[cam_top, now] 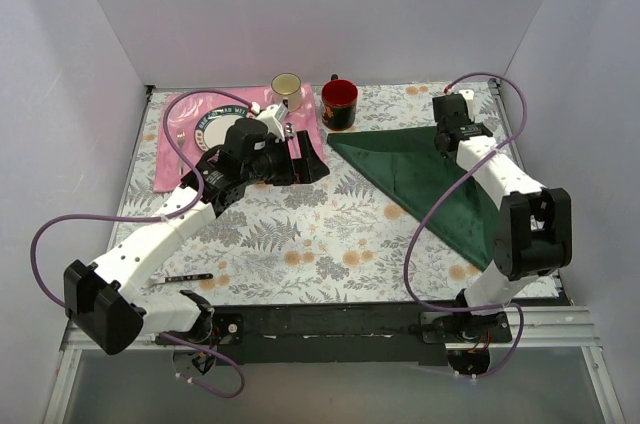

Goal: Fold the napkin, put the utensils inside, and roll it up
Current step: Fold the napkin

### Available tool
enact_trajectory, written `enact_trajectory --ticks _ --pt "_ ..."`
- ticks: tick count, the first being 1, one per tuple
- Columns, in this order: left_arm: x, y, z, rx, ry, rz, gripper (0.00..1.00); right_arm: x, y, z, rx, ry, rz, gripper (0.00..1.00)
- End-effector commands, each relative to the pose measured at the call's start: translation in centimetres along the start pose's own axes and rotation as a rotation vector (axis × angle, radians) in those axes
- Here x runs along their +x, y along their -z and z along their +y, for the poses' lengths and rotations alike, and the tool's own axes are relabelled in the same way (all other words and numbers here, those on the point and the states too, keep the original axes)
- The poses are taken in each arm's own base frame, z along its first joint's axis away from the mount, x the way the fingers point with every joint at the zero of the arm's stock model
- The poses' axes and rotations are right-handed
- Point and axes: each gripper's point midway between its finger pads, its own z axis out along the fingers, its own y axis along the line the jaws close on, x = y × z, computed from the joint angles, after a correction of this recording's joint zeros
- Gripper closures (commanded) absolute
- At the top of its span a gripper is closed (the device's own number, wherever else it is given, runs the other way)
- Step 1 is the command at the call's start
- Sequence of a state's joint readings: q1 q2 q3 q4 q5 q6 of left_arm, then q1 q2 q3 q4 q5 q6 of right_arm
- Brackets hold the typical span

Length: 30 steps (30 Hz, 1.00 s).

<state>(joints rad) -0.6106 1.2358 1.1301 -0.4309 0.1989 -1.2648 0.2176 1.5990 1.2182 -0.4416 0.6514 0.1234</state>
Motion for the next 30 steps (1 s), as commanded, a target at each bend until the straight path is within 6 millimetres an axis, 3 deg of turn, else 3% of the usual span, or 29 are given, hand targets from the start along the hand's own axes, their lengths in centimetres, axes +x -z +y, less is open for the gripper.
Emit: enact_trajectory --ticks 1,8,13,30 --pt "-1.2 0.4 0.2 -0.032 -0.056 -0.017 0.03 -4.3 -1.9 -0.8 0.009 -0.009 -0.092 0.99" --pt "-1.4 -0.7 1.0 -0.076 -0.045 -0.007 0.03 -6.6 -5.9 -1.3 0.033 0.001 -0.093 0.99" --pt "-1.4 -1.6 1.5 -0.098 -0.033 0.007 0.03 -9.3 -7.2 -1.7 0.020 -0.017 -0.141 0.99" --pt "-1.7 -3.6 1.8 -0.112 -0.024 0.041 0.04 -10.4 -12.6 -1.6 -0.019 -0.015 -0.120 0.99"
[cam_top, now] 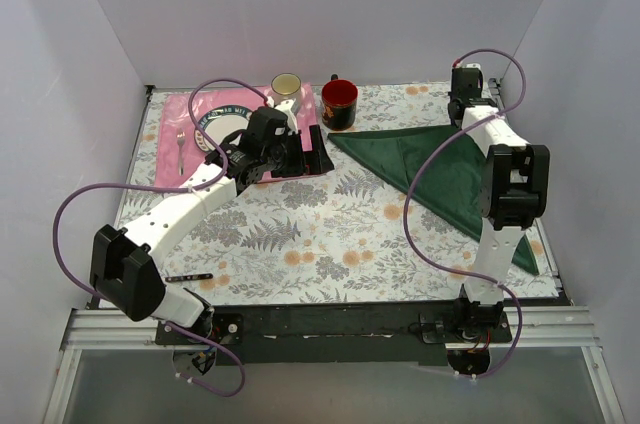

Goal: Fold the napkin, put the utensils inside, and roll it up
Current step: Fold the napkin

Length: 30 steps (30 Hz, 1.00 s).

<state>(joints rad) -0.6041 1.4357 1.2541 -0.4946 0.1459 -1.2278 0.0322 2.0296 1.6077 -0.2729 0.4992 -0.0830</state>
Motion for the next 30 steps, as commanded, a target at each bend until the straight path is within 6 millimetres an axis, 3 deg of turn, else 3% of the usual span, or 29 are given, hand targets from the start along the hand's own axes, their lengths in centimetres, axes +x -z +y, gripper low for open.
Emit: enact_trajectory --ticks 1,5,6,9,30 --pt "-1.6 0.9 -0.8 0.013 -0.011 -0.039 0.03 -3.2 -0.5 -1.2 0.007 -0.039 -0.079 0.99" --pt "-1.7 0.9 -0.9 0.019 -0.014 -0.038 0.04 -2.9 -1.6 -0.8 0.011 -0.025 -0.057 0.99" --pt "-1.7 1.0 -0.9 0.021 -0.017 -0.040 0.03 -2.8 -2.1 -2.1 0.029 -0.042 -0.051 0.99" --pt "-1.8 1.0 -1.0 0.027 -0.022 -0.041 0.04 -2.8 -2.6 -2.3 0.022 -0.050 -0.051 0.99" --pt "-2.1 0.7 -0.9 0.022 -0.033 -0.039 0.02 -3.3 -5.3 -1.0 -0.025 -0.072 -0.050 0.99"
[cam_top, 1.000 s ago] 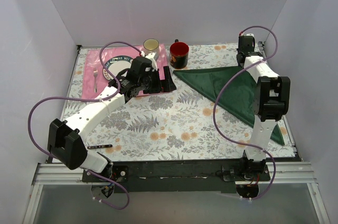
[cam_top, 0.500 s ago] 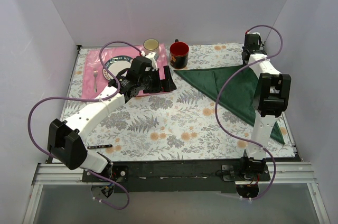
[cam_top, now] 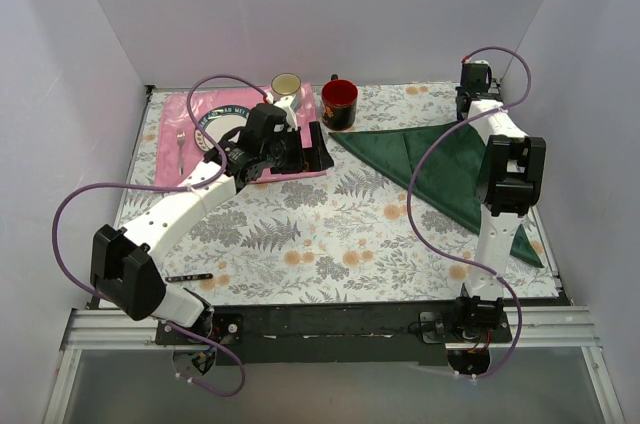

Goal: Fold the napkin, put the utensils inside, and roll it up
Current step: Fold the napkin

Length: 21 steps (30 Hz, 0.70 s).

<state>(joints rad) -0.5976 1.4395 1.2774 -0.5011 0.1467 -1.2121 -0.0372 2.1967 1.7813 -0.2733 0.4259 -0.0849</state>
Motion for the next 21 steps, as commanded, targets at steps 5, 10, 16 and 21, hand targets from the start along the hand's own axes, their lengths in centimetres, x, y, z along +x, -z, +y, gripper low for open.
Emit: enact_trajectory --ticks 5,10,16,21 --pt "-1.4 0.4 -0.8 0.021 -0.019 -0.022 0.02 -2.7 -0.8 0.0 -0.007 -0.026 -0.054 0.99" --pt "-1.5 0.6 -0.7 0.019 -0.022 -0.025 0.02 -2.5 -0.9 -0.3 0.009 -0.038 -0.045 0.99" --pt "-1.3 0.5 -0.8 0.025 -0.020 -0.021 0.02 -1.8 -1.1 -1.2 0.028 -0.061 -0.028 0.99" --pt "-1.2 0.5 -0.8 0.026 -0.019 -0.019 0.02 -1.2 -1.7 -1.5 0.031 -0.061 -0.014 0.99"
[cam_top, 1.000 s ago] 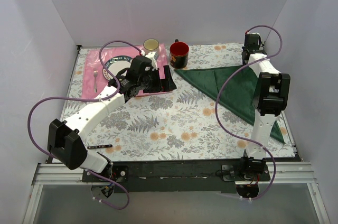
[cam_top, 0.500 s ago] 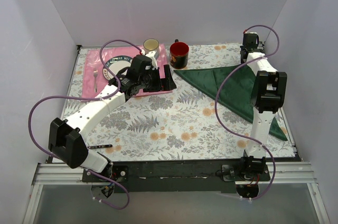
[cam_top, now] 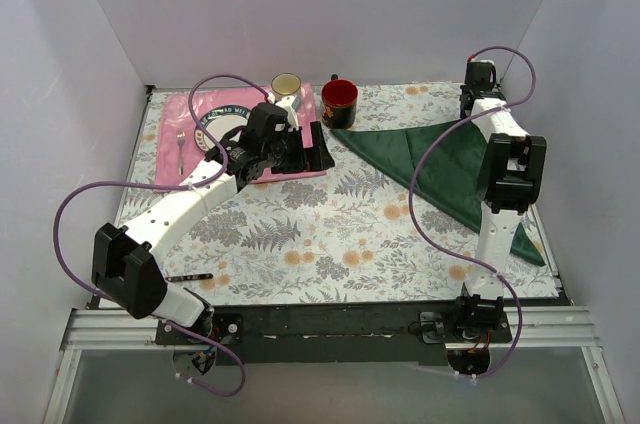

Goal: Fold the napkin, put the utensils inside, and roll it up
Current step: Fold the napkin

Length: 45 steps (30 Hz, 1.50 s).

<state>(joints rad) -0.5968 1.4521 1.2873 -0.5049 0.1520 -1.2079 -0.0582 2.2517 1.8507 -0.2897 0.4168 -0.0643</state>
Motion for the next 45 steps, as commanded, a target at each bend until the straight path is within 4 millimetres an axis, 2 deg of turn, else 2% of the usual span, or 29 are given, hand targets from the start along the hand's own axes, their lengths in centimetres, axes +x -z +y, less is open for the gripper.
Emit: enact_trajectory --ticks 1,11,17,18,19,20,21,22,23,24,25,27,28,29,31,32,33,34,35,36,37,38,39,40,41,42,43,44,45 --pt "-1.3 0.7 -0.8 0.026 -0.016 -0.028 0.02 -0.9 -0.3 -1.0 0.026 -0.029 -0.020 0.99" --pt "-1.3 0.6 -0.8 0.030 -0.014 -0.024 0.02 -0.8 -1.4 -0.2 -0.012 -0.026 -0.019 0.99" --pt "-1.1 0.2 -0.7 0.028 -0.009 -0.016 0.02 -1.2 -2.2 -0.8 0.031 -0.005 -0.017 0.98" --pt "-1.0 0.2 -0.9 0.035 -0.007 -0.010 0.02 -1.4 -2.3 -0.9 0.039 -0.002 -0.019 0.94" --pt "-1.0 0.1 -0.9 0.038 -0.004 -0.008 0.02 -1.0 -2.8 -1.2 0.070 0.011 -0.002 0.75" --pt "-1.0 0.1 -1.0 0.041 -0.003 -0.008 0.02 -0.3 -2.7 -1.3 0.074 0.026 0.037 0.68" --pt "-1.2 0.1 -1.1 0.041 0.000 -0.011 0.02 -1.3 -2.4 -1.8 0.099 0.023 0.025 0.63" --pt "-1.1 0.0 -1.1 0.041 0.002 -0.010 0.02 -1.6 -1.7 -1.8 0.116 0.028 0.025 0.49" --pt "-1.3 -0.1 -1.1 0.043 0.002 -0.016 0.02 -1.5 -1.0 -1.9 0.129 0.014 0.034 0.42" --pt "-1.4 -0.2 -1.0 0.039 0.012 -0.020 0.02 -1.7 -0.2 -1.9 0.136 -0.005 0.033 0.38" --pt "-1.6 -0.3 -1.0 0.034 0.021 -0.027 0.02 -1.9 1.5 -1.5 0.132 -0.016 0.030 0.34" --pt "-1.9 -0.8 -1.4 0.047 0.042 -0.032 0.02 -1.7 3.3 -0.6 0.123 -0.038 0.022 0.31" --pt "-1.9 -1.1 -1.5 0.053 0.052 -0.032 0.02 -0.9 5.3 0.6 0.110 -0.027 0.032 0.29" --pt "-2.3 -1.4 -2.0 0.075 0.055 -0.045 0.02 -0.2 6.3 1.0 0.099 -0.046 0.051 0.29" --pt "-2.3 -2.7 -1.9 0.081 0.089 -0.043 0.03 2.6 8.8 2.3 0.043 -0.115 0.114 0.29" --pt "-2.8 -3.2 -2.6 0.117 0.089 -0.062 0.05 4.0 9.3 2.8 0.010 -0.135 0.144 0.30" --pt "-2.4 -4.5 -2.3 0.116 0.101 -0.049 0.06 5.1 9.9 3.9 -0.045 -0.189 0.171 0.30" --pt "-2.5 -5.1 -2.6 0.129 0.115 -0.052 0.08 5.4 11.5 3.7 -0.064 -0.208 0.177 0.32" --pt "-3.5 -5.8 -3.5 0.158 0.107 -0.083 0.13 8.5 11.8 3.8 -0.065 -0.198 0.238 0.33" --pt "-3.3 -7.5 -3.1 0.140 0.102 -0.084 0.18 9.3 12.3 3.7 -0.069 -0.216 0.247 0.35" --pt "-3.1 -8.6 -3.4 0.133 0.065 -0.090 0.23 8.7 13.7 3.3 -0.084 -0.237 0.196 0.38" --pt "-3.6 -9.6 -3.8 0.126 0.040 -0.119 0.30 11.4 13.9 3.0 -0.072 -0.225 0.231 0.38" --pt "-5.2 -10.3 -4.0 0.095 0.024 -0.175 0.35 12.2 14.3 2.2 -0.041 -0.227 0.225 0.39" --pt "-4.3 -13.0 -3.4 0.069 0.007 -0.149 0.40 11.7 15.4 1.2 -0.031 -0.255 0.191 0.41" --pt "-4.7 -14.0 -3.4 0.057 -0.018 -0.162 0.44 13.7 15.5 0.7 -0.012 -0.247 0.216 0.43" --pt "-6.1 -14.9 -4.1 0.054 -0.034 -0.203 0.53 13.5 16.3 -0.3 0.010 -0.261 0.189 0.43" --pt "-5.0 -17.1 -3.5 0.041 -0.052 -0.181 0.57 14.0 16.4 -1.2 0.034 -0.289 0.195 0.48" --pt "-5.4 -18.1 -3.7 0.055 -0.082 -0.202 0.62 14.6 16.6 -1.7 0.039 -0.305 0.201 0.50" --pt "-7.1 -18.5 -4.4 0.058 -0.091 -0.246 0.68 15.6 17.0 -2.2 0.042 -0.327 0.214 0.53"
